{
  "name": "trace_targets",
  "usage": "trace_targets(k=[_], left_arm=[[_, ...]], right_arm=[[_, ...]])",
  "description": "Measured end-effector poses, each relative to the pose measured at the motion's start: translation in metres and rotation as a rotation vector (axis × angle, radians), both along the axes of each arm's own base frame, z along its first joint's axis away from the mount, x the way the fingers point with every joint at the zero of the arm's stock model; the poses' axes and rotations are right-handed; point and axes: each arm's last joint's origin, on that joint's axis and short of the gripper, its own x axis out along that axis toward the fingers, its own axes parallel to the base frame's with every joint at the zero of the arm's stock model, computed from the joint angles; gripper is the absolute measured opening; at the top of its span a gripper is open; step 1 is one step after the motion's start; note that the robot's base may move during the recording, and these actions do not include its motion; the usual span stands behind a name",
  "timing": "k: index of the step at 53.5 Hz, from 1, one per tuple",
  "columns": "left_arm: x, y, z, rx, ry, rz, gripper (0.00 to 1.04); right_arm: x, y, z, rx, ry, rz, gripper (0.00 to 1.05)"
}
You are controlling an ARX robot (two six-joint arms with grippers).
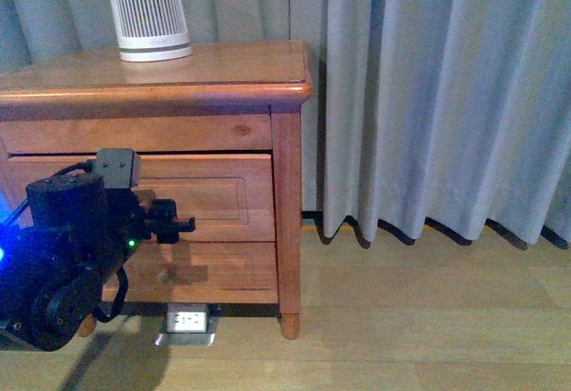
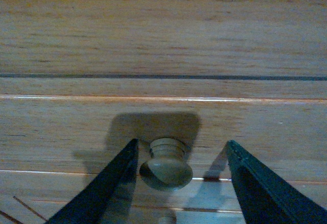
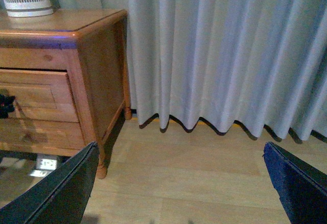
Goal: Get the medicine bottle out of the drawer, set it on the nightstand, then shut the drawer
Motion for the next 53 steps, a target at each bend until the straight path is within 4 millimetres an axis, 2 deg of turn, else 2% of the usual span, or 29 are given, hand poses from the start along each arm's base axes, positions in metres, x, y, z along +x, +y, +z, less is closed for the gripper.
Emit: trace_targets(k=[4, 8, 27, 37, 53], left_arm=[[0.000, 0.001, 0.000, 0.001, 0.000, 0.009, 0.33], [0.000, 0.003, 0.000, -0.001, 0.000, 0.007, 0.27], [-0.009, 0.004, -0.003, -0.001, 0.006, 0.006, 0.25], [-0.034, 0.003, -0.004, 0.003, 0.018, -0.002, 0.25], [-0.105, -0.003, -0.003, 0.037, 0.064, 0.061, 0.25]], right_arm=[[0.000, 0.000, 0.000, 0.000, 0.000, 0.000, 0.98], [0.000, 0.000, 0.000, 0.000, 0.000, 0.000, 0.98], [0.000, 0.000, 0.000, 0.000, 0.000, 0.000, 0.98], [0.000, 0.000, 0.000, 0.000, 0.000, 0.000, 0.98], [0.000, 0.000, 0.000, 0.000, 0.000, 0.000, 0.98]])
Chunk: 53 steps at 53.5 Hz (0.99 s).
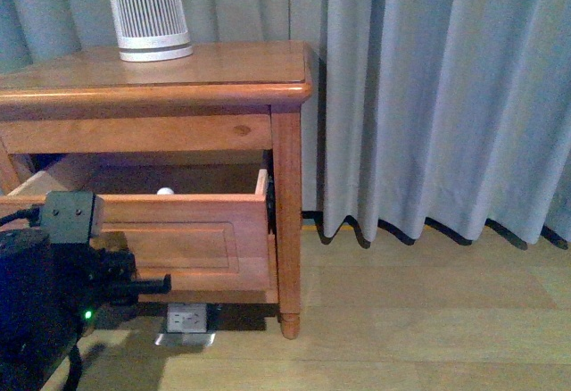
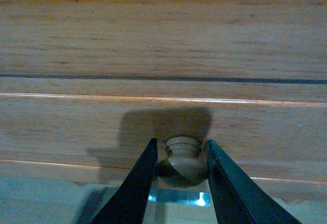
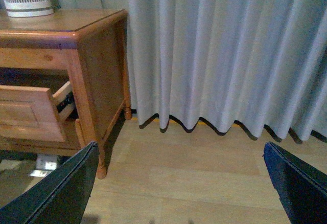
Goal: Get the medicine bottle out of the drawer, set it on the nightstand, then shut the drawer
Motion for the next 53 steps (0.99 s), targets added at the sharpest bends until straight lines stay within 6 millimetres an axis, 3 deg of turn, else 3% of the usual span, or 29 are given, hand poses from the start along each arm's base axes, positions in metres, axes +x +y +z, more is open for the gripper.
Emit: trace_targets(k=[19, 28, 44, 53], left_arm=[[-0.079, -0.003, 0.005, 0.045, 0.098, 0.036, 0.25], [-0.097, -0.006, 0.009, 0.054, 0.124, 0.033, 0.25], [-0.113, -0.003, 0.023, 0.028, 0.159, 0.017, 0.69], [-0.124, 0.011, 0.068, 0.003, 0.119, 0.022, 0.99]], right_arm=[[0.000, 0.000, 0.000, 0.000, 0.000, 0.000, 0.98], [0.000, 0.000, 0.000, 0.000, 0.000, 0.000, 0.98], [0.000, 0.000, 0.000, 0.000, 0.000, 0.000, 0.98], [0.000, 0.000, 0.000, 0.000, 0.000, 0.000, 0.98]])
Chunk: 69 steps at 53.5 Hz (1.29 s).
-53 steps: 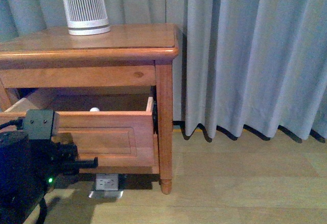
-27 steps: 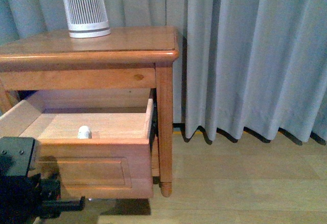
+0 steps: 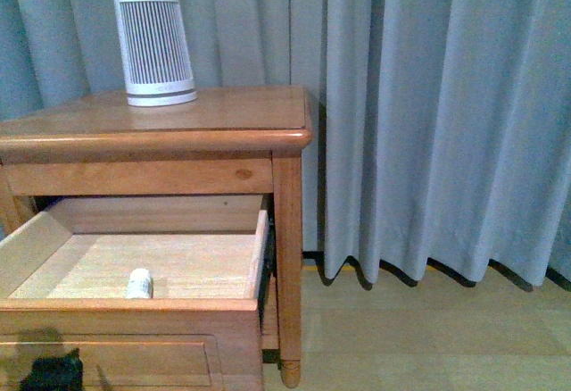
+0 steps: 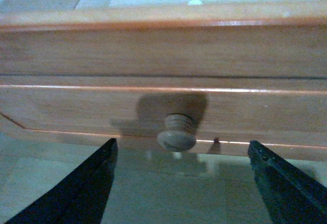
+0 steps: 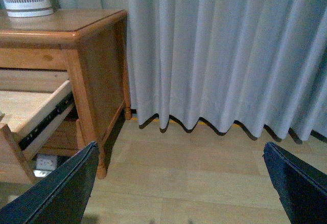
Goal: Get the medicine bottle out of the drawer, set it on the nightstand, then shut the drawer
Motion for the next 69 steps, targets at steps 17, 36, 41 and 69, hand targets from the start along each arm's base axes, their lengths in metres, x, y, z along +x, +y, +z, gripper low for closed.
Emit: trace_targets(k=[17, 36, 41, 69], left_arm=[[-0.077, 0.020, 0.138, 0.044, -0.272, 0.049, 0.98], [-0.153, 0.014, 0.102, 0.049, -0.307, 0.147, 0.98], [-0.153, 0.013, 0.093, 0.035, -0.284, 0.112, 0.98], [-0.154, 0.036, 0.074, -0.070, -0.343, -0.041, 0.22]], right_arm=[[0.000, 0.000, 0.000, 0.000, 0.000, 0.000, 0.98], [0.000, 0.000, 0.000, 0.000, 0.000, 0.000, 0.98], [0.000, 0.000, 0.000, 0.000, 0.000, 0.000, 0.98], [0.000, 0.000, 0.000, 0.000, 0.000, 0.001, 0.98]])
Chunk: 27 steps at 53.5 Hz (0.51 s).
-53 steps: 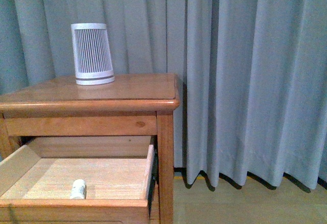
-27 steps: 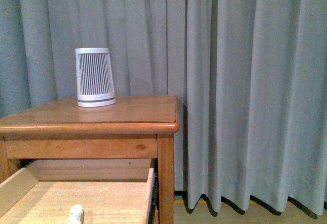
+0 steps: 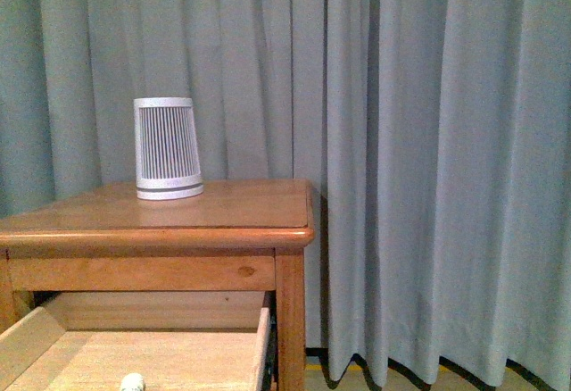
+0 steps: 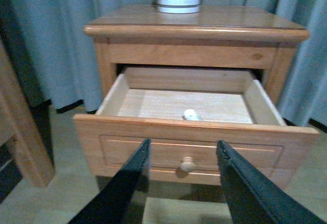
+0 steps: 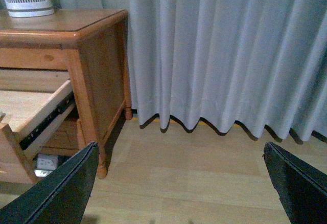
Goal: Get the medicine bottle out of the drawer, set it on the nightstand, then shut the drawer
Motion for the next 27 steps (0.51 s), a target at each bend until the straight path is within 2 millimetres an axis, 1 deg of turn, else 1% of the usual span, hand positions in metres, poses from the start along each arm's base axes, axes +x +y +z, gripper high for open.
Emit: trace_targets(k=[6, 27], left_arm=[[0.0000, 0.0001, 0.0000, 0.000, 0.000, -0.002, 0.03], [0.0000, 0.0001, 0.0000, -0.003, 0.000, -0.002, 0.03]], right_arm=[[0.0000, 0.0000, 0.0000, 0.000, 0.000, -0.001, 0.98], [0.0000, 0.0000, 0.0000, 0.000, 0.000, 0.000, 0.98]])
